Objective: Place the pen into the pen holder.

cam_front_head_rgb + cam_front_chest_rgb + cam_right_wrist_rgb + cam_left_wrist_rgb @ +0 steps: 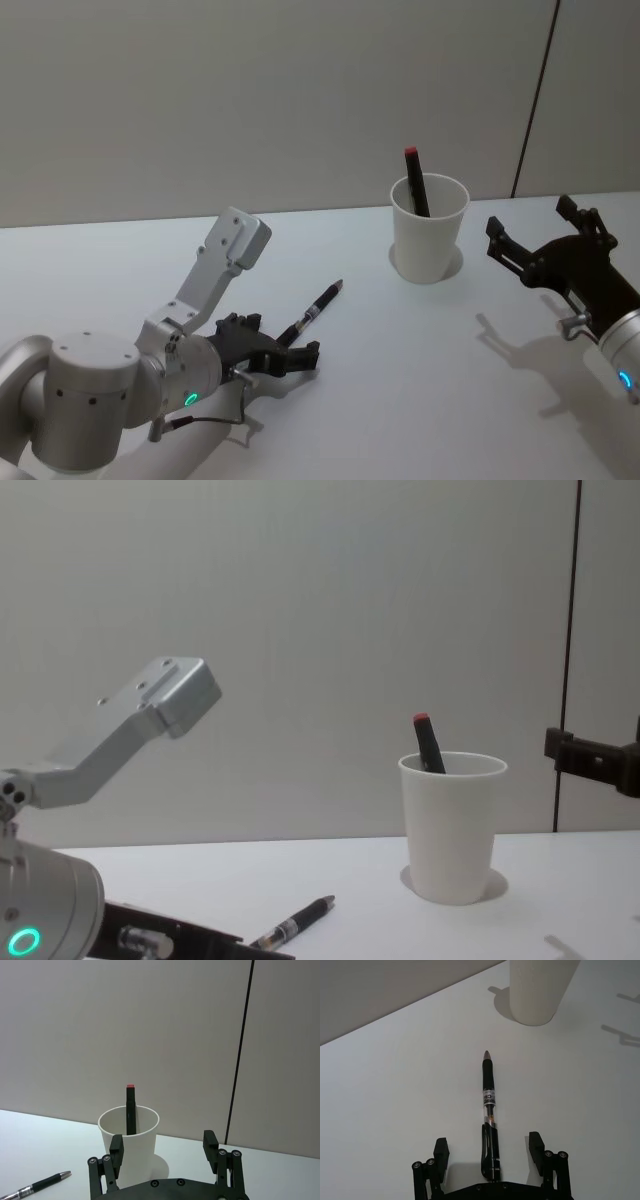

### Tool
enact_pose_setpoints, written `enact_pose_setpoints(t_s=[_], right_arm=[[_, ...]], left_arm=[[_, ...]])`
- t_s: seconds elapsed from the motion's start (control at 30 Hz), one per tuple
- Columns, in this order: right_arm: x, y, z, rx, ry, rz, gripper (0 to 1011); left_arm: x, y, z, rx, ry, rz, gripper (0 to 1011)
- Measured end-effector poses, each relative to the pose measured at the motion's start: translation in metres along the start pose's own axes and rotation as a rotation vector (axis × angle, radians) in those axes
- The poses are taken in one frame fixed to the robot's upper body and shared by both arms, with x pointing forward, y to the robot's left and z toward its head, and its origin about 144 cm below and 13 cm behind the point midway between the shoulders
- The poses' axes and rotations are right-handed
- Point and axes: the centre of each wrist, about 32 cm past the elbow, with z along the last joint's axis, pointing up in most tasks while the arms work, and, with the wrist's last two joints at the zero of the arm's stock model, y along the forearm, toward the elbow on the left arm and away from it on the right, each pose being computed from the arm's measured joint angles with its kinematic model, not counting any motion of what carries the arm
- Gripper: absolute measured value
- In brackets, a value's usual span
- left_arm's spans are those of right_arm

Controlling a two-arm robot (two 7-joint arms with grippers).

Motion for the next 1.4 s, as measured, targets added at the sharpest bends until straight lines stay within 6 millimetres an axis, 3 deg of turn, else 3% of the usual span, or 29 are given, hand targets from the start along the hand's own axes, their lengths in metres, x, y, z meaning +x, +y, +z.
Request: enact_pose_setpoints(t_s=[0.53, 0.73, 1.4], right_arm=[[0.0000, 0.0000, 0.0000, 0.000, 0.000, 0.000, 1001], [0.0000, 0.0000, 0.0000, 0.000, 0.000, 0.000, 1001], [0.0000, 0.0000, 0.0000, 0.000, 0.000, 0.000, 1001]], left_arm=[[0.0014, -0.0014, 0.0014, 0.013, 0.020, -0.007, 1000], [0.0018, -0.0017, 0.0015, 0.015, 0.023, -0.007, 901], [0.0024, -0.0017, 0.0011, 0.019, 0.024, -0.021, 783]])
